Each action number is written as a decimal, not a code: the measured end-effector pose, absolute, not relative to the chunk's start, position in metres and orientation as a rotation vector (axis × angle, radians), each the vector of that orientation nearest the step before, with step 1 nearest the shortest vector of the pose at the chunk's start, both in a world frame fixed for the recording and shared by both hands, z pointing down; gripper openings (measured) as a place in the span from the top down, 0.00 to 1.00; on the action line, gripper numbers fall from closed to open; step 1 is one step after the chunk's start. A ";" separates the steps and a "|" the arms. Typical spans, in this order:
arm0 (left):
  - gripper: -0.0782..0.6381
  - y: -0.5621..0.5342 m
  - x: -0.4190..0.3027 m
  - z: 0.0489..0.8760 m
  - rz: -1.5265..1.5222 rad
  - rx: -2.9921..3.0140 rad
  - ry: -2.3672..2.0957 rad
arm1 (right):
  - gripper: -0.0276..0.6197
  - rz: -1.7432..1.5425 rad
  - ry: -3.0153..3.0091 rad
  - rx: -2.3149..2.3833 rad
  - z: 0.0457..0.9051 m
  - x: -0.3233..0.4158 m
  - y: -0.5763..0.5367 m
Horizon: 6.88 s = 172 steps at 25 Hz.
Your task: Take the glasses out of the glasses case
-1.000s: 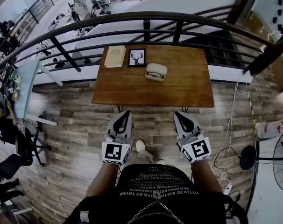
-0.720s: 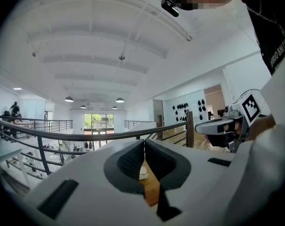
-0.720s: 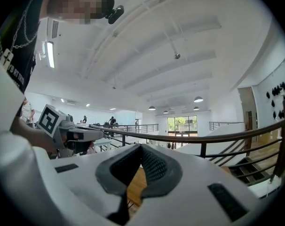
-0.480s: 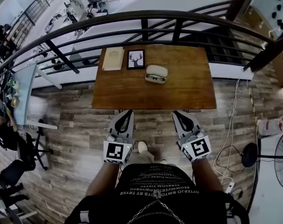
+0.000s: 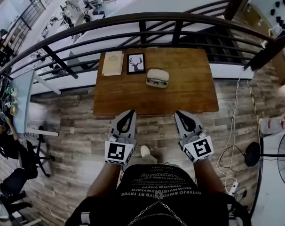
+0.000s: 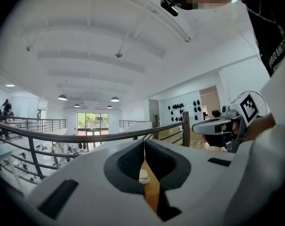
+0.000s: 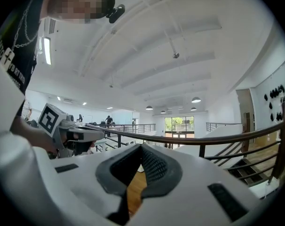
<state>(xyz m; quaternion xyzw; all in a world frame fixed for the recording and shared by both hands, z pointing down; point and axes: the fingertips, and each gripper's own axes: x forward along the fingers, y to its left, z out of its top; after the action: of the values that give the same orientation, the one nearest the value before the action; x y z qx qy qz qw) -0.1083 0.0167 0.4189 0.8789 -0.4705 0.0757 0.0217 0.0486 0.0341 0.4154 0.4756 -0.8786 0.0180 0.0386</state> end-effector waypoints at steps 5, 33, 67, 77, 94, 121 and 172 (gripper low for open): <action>0.85 0.006 -0.117 0.414 0.191 2.741 -1.455 | 0.93 0.044 -2.692 1.471 0.410 0.040 0.025; 0.85 -0.028 -0.160 0.418 0.148 2.757 -1.398 | 0.93 0.041 -2.649 1.538 0.402 0.005 -0.002; 0.85 -0.106 -0.116 0.430 0.167 2.710 -1.440 | 0.93 0.087 -2.662 1.443 0.426 0.046 -0.082; 0.85 -0.136 -0.105 0.442 0.172 2.684 -1.440 | 0.93 0.113 -2.657 1.430 0.437 0.056 -0.114; 0.85 -0.217 -0.073 0.429 0.173 2.678 -1.500 | 0.93 0.098 -2.694 1.381 0.426 0.083 -0.195; 0.85 -0.260 -0.021 0.434 0.219 2.592 -1.649 | 0.68 0.167 -2.862 1.198 0.436 0.137 -0.265; 0.85 -0.305 -0.087 0.428 0.189 2.651 -1.525 | 0.70 0.403 -2.555 1.060 0.607 0.042 -0.283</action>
<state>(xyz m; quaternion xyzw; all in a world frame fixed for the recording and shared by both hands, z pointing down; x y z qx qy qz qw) -0.0871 -0.3050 0.4282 0.8645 -0.4973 0.0617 0.0389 0.0425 -0.2831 0.6073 0.3735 -0.9003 0.1422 0.1724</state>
